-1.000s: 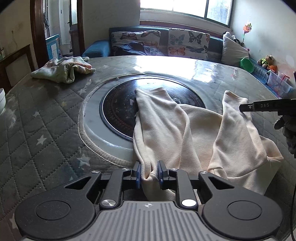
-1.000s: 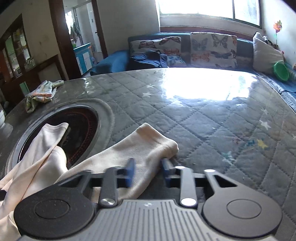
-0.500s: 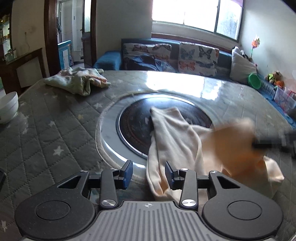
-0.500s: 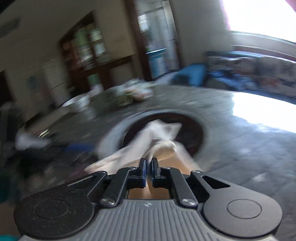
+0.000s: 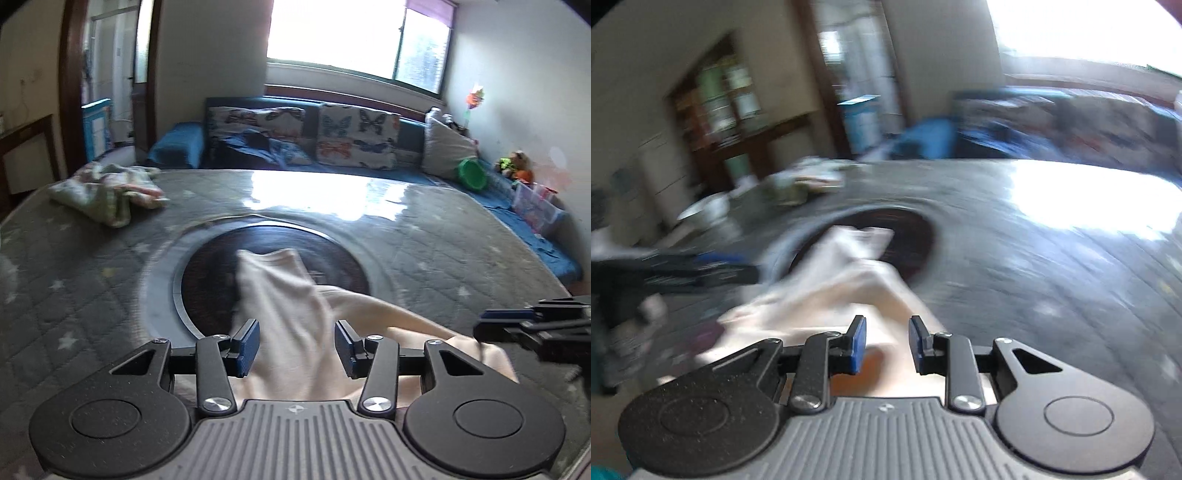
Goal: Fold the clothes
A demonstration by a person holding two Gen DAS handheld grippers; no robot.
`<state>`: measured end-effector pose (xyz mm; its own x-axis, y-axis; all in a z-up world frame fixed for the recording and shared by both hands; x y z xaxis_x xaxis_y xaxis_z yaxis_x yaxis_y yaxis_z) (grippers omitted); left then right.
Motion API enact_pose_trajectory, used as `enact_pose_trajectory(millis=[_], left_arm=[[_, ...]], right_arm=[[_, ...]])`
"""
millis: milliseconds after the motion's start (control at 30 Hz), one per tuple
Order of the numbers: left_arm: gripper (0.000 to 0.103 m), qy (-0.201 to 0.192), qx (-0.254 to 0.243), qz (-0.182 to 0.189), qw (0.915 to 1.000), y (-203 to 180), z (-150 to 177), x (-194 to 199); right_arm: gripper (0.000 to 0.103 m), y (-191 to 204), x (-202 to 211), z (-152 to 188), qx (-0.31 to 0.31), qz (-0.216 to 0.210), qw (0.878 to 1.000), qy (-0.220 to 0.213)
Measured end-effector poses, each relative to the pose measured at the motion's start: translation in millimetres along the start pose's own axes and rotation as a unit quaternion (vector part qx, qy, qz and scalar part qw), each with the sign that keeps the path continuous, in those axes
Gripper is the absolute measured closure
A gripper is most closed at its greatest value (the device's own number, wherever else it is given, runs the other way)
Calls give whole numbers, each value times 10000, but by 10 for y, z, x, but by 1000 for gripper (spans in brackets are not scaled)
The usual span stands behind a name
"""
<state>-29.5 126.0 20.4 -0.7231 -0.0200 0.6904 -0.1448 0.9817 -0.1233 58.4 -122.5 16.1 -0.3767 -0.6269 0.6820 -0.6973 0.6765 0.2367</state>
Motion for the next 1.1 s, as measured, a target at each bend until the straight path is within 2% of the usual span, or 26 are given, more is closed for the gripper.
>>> enact_pose_trajectory(millis=[133, 200, 433, 500, 533, 600, 700, 867, 1000, 1100], left_arm=[[55, 141, -227, 221, 9994, -238, 18, -133], [55, 217, -334, 304, 9987, -331, 34, -195], [51, 450, -378, 247, 9980, -342, 85, -319], [50, 506, -334, 199, 9980, -309, 97, -340], [50, 529, -304, 181, 9980, -291, 95, -347], [49, 546, -226, 154, 9981, -255, 80, -350], [49, 446, -100, 163, 9988, -216, 4, -293], [46, 109, -12, 254, 9996, -226, -201, -147], [46, -50, -42, 469, 9989, -308, -277, -86], [47, 22, -217, 632, 9978, -376, -188, -111]], right_arm=[[77, -344, -139, 118, -377, 313, 9985, 227], [65, -388, -221, 170, -470, 297, 9979, 321], [64, -380, -337, 229, -422, 12, 9985, 343], [76, -312, -347, 227, -297, -41, 9987, 414], [89, -280, -349, 223, -242, -58, 9987, 437], [97, -236, -316, 182, -195, -6, 9992, 363], [98, -145, -220, 105, -146, -107, 9997, 153], [99, 277, 56, -24, 322, -587, 9975, -215], [99, 661, -47, 91, 804, -904, 9926, 39], [99, 890, -158, 195, 1107, -1030, 9883, 218]])
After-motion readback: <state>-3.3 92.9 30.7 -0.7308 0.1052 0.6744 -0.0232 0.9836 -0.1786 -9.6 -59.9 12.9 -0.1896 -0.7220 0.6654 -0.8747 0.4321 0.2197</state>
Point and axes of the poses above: each gripper's, at about its wrist camera, not at the fingertips, and x roughly against the way its jaws point, y to its left, z to its underside, the point moved 3 cm from there along -x, roughly the way its jaws point, and after that the axes turned 5 degrees about y, right-handed, at the moved point
